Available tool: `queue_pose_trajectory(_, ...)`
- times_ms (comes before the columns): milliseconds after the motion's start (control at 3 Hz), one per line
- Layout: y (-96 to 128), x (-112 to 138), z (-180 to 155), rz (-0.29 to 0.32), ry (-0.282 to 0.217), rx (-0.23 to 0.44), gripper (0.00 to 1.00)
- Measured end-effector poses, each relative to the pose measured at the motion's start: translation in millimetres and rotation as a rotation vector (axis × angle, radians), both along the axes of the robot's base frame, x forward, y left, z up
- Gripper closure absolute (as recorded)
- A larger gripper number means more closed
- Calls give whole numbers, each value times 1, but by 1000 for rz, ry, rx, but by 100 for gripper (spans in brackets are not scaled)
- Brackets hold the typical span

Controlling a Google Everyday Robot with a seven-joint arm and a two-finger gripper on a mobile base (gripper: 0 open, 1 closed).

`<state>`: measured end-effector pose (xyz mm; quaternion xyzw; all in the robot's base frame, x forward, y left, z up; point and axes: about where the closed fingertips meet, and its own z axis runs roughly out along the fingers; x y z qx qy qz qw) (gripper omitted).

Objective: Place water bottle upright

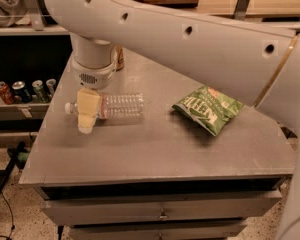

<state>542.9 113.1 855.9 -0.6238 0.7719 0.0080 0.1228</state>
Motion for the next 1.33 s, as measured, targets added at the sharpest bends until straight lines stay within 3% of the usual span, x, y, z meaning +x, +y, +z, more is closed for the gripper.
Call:
queue_pose_trajectory(1000, -1, -2, -9, 119, -11, -17, 0)
queue_pose_trajectory(1333, -1, -2, -10, 149, -3, -19, 18)
